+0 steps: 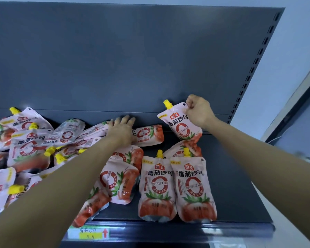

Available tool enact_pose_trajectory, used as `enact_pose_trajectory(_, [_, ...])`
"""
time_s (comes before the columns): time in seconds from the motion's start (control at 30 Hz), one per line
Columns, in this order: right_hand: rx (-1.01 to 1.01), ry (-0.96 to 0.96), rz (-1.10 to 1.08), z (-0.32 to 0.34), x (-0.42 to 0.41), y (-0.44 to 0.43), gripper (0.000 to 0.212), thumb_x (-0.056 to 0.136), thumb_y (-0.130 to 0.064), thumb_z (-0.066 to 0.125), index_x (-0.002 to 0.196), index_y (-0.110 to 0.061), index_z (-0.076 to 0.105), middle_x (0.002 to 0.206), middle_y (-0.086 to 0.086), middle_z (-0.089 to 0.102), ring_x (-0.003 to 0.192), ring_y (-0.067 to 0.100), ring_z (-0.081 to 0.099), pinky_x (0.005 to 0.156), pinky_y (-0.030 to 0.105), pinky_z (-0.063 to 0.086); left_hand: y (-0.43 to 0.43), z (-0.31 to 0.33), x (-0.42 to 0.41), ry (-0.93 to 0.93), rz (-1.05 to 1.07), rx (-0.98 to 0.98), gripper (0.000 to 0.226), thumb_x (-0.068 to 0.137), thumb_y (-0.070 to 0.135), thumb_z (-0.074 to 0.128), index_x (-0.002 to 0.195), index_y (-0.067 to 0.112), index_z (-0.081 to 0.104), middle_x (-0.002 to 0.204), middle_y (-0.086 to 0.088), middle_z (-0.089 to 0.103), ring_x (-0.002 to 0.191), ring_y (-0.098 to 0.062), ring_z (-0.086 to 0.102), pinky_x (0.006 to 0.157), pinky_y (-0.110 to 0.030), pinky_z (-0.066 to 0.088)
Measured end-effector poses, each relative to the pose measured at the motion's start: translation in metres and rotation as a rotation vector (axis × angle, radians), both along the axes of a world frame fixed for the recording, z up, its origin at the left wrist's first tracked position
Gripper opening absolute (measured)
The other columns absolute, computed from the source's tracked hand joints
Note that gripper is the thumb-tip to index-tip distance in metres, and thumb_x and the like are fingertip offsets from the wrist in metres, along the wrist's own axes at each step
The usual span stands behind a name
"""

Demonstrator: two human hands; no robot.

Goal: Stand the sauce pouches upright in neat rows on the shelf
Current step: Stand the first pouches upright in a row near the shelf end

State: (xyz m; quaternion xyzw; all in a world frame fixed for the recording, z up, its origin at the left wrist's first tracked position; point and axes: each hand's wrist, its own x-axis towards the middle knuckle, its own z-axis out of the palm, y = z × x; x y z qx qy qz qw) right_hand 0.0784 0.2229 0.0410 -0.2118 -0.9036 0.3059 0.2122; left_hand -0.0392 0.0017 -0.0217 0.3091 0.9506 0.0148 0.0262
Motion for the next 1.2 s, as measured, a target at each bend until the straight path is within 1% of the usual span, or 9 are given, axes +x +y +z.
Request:
enact_pose_trajectory(0.13, [-0.017, -0.006, -0.006, 0.001, 0.002, 0.001, 0.035, 0.083, 0.002, 0.057, 0.064, -0.017, 0.035, 0.063, -0.004, 0.042, 0.068, 0.02, 0.043, 0.055, 0.026, 0.038, 0.001, 0.005, -0.007, -0.253, -0.124, 0.013, 0.076, 0.083, 0.04, 0.064, 0.146, 0.025, 0.024, 0.153, -0.004, 0.028, 0.135, -0.027, 0.034, 0.113, -0.04, 0.028])
enact_pose_trajectory(0.27, [-0.037, -0.017, 0.001, 0.002, 0.004, 0.002, 0.026, 0.083, 0.003, 0.056, 0.07, -0.013, 0.041, 0.064, -0.002, 0.045, 0.073, 0.022, 0.051, 0.067, 0.035, 0.048, 0.004, 0.003, -0.012, -0.333, -0.136, -0.012, 0.077, 0.082, 0.035, 0.067, 0.145, 0.026, 0.025, 0.151, -0.003, 0.031, 0.133, -0.025, 0.038, 0.11, -0.036, 0.033])
enact_pose_trajectory(0.4, [-0.039, -0.027, 0.014, 0.004, 0.006, 0.003, 0.018, 0.084, 0.001, 0.058, 0.076, -0.009, 0.045, 0.067, 0.0, 0.048, 0.077, 0.028, 0.056, 0.071, 0.038, 0.051, 0.009, 0.0, -0.017, -0.28, -0.186, -0.051, 0.081, 0.081, 0.03, 0.068, 0.146, 0.032, 0.02, 0.151, -0.001, 0.03, 0.134, -0.025, 0.037, 0.109, -0.04, 0.035])
enact_pose_trajectory(0.53, [-0.058, -0.038, 0.006, 0.006, 0.011, 0.003, 0.014, 0.085, 0.0, 0.058, 0.08, -0.008, 0.048, 0.081, 0.009, 0.056, 0.092, 0.035, 0.064, 0.079, 0.046, 0.055, 0.014, 0.0, -0.017, -0.151, -0.269, -0.124, 0.088, 0.078, 0.033, 0.07, 0.147, 0.033, 0.015, 0.153, 0.0, 0.027, 0.135, -0.026, 0.034, 0.11, -0.043, 0.033])
enact_pose_trajectory(0.73, [-0.046, -0.058, -0.012, 0.011, 0.018, 0.005, 0.008, 0.087, 0.002, 0.051, 0.089, -0.005, 0.053, 0.087, 0.011, 0.057, 0.089, 0.036, 0.064, 0.079, 0.048, 0.056, 0.017, -0.001, -0.015, -0.15, -0.339, -0.106, 0.08, 0.081, 0.021, 0.066, 0.144, 0.041, 0.021, 0.151, 0.006, 0.033, 0.135, -0.023, 0.035, 0.108, -0.039, 0.031])
enact_pose_trajectory(0.9, [0.0, -0.067, -0.035, 0.014, 0.023, 0.009, 0.024, 0.086, 0.007, 0.04, 0.085, -0.01, 0.057, 0.085, 0.008, 0.059, 0.078, 0.024, 0.057, 0.062, 0.031, 0.051, 0.016, -0.003, -0.015, -0.227, -0.418, -0.088, 0.074, 0.082, 0.024, 0.066, 0.139, 0.049, 0.025, 0.15, 0.011, 0.032, 0.136, -0.021, 0.034, 0.112, -0.04, 0.031])
enact_pose_trajectory(1.03, [0.009, -0.089, -0.045, 0.013, 0.025, 0.011, 0.029, 0.086, 0.008, 0.039, 0.09, -0.01, 0.062, 0.088, 0.008, 0.06, 0.079, 0.023, 0.057, 0.055, 0.024, 0.046, 0.014, 0.004, -0.014, -0.389, -0.313, 0.155, 0.068, 0.084, 0.023, 0.065, 0.141, 0.039, 0.032, 0.152, 0.005, 0.029, 0.138, -0.02, 0.03, 0.115, -0.035, 0.025])
enact_pose_trajectory(1.1, [0.01, -0.089, -0.047, 0.013, 0.025, 0.011, 0.03, 0.086, 0.008, 0.039, 0.095, -0.008, 0.064, 0.089, 0.008, 0.06, 0.08, 0.023, 0.058, 0.057, 0.026, 0.047, 0.008, 0.008, -0.016, -0.21, -0.199, 0.161, 0.057, 0.089, 0.029, 0.057, 0.141, 0.031, 0.035, 0.151, -0.002, 0.031, 0.137, -0.025, 0.033, 0.113, -0.04, 0.025])
enact_pose_trajectory(1.2, [0.011, -0.086, -0.033, 0.013, 0.024, 0.009, 0.032, 0.086, 0.008, 0.038, 0.097, -0.006, 0.065, 0.089, 0.008, 0.061, 0.08, 0.023, 0.058, 0.058, 0.024, 0.046, -0.009, 0.007, -0.025, 0.03, -0.015, -0.019, 0.059, 0.088, 0.041, 0.054, 0.14, 0.019, 0.037, 0.145, -0.01, 0.038, 0.131, -0.032, 0.037, 0.108, -0.044, 0.027])
